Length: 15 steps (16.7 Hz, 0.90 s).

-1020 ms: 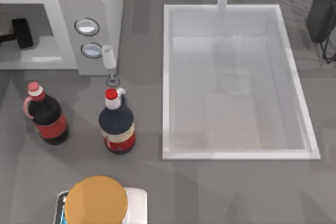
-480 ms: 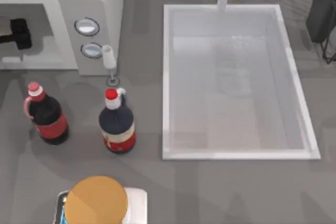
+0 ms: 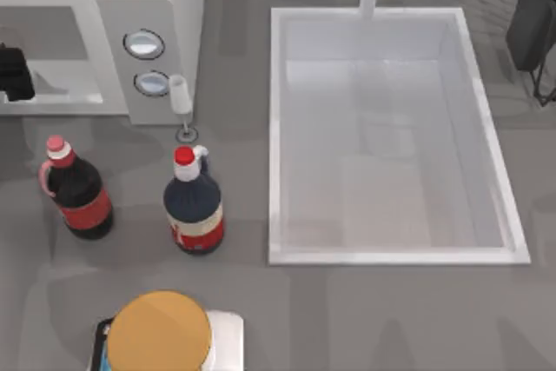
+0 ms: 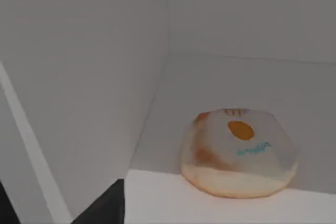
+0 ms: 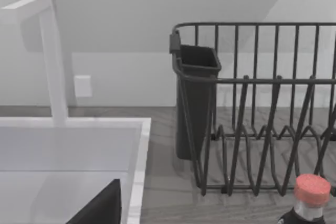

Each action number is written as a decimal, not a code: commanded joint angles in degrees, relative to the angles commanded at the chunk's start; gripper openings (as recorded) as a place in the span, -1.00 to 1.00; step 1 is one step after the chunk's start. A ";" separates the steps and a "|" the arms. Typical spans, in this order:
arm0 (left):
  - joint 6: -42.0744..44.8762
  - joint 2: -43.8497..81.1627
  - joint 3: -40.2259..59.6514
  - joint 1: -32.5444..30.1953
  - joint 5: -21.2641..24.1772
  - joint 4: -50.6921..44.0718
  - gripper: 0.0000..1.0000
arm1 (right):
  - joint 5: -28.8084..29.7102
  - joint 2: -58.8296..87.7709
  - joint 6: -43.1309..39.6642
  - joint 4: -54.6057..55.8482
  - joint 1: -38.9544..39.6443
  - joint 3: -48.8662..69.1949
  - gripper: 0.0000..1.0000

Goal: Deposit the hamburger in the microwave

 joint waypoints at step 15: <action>-0.24 -3.26 -22.41 6.40 0.04 5.56 1.00 | 0.00 0.00 0.00 0.00 0.00 0.00 1.00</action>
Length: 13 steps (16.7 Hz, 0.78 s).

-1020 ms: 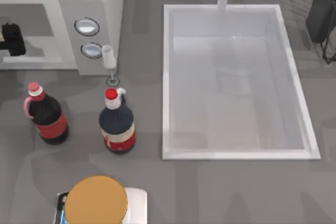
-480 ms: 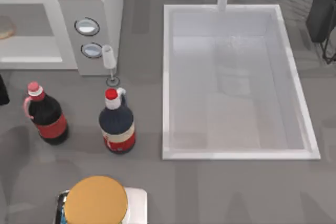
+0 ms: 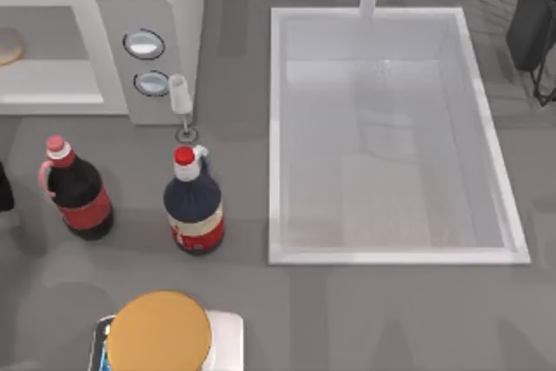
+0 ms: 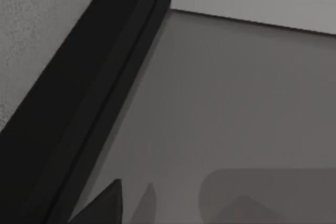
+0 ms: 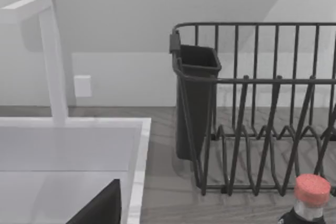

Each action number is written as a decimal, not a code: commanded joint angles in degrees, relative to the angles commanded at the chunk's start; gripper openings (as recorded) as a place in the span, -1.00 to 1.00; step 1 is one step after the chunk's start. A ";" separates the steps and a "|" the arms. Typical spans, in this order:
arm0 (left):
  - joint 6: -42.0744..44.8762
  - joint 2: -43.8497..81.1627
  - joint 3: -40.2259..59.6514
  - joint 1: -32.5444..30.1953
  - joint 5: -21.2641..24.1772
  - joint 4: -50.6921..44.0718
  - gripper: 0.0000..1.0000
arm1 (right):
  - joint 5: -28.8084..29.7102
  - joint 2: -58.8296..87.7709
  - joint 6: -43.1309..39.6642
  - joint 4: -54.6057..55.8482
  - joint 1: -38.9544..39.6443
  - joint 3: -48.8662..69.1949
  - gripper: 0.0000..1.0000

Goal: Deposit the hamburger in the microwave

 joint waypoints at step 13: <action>-0.05 -13.07 3.62 -0.47 -0.05 -16.44 1.00 | 0.00 0.00 0.00 0.00 0.00 0.00 1.00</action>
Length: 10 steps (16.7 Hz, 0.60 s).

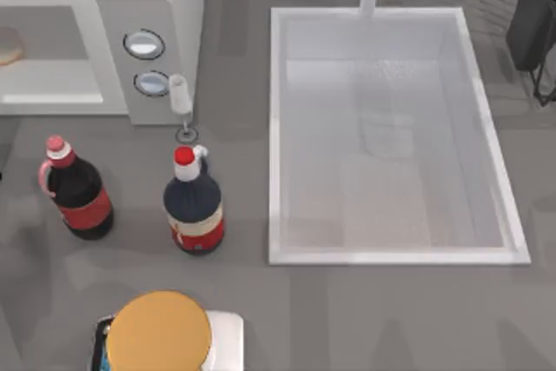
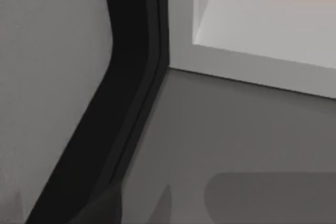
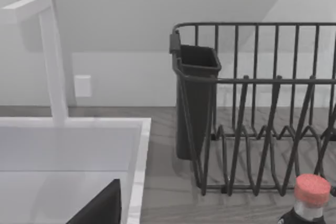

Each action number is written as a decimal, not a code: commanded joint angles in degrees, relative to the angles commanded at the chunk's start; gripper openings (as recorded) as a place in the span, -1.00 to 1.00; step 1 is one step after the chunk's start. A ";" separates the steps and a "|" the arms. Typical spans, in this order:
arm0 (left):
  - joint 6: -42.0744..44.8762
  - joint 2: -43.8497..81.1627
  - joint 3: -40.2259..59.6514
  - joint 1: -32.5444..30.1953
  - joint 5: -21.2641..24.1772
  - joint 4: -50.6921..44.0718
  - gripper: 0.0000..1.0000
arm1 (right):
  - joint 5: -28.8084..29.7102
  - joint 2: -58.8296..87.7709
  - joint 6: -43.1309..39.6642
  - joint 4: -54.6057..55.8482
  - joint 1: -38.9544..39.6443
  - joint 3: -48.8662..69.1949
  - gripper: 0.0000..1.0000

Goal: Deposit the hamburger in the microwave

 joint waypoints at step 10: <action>0.01 -12.53 3.47 0.19 -0.38 -17.15 1.00 | 0.00 0.00 0.00 0.00 0.00 0.00 1.00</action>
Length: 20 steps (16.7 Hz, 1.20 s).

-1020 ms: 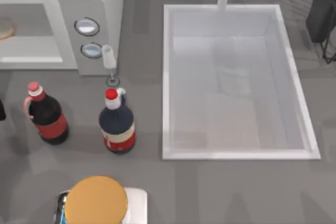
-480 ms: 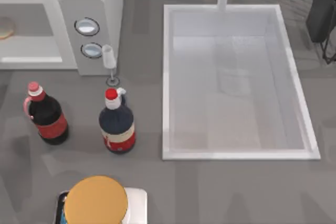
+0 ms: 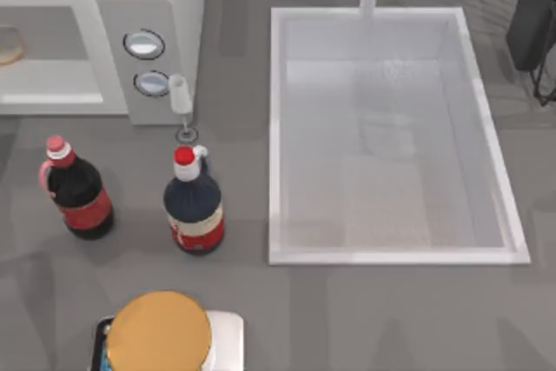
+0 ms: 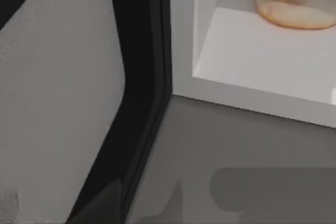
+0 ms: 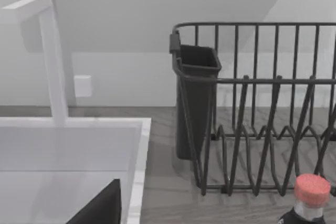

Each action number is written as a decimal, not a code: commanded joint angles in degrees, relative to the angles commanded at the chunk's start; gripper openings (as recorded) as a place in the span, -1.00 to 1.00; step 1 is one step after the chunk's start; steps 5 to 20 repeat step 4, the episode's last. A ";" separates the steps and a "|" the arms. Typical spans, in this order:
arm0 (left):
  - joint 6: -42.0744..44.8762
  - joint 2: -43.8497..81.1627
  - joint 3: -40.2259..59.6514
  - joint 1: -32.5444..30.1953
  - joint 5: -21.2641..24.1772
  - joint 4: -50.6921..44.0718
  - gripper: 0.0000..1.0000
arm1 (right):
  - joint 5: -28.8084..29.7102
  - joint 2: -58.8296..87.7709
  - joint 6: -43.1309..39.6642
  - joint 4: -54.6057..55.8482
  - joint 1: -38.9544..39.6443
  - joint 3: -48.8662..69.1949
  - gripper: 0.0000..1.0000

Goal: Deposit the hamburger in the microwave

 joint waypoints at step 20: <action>-0.11 -2.70 1.20 0.02 0.05 -2.88 1.00 | 0.00 0.00 0.00 0.00 0.00 0.00 1.00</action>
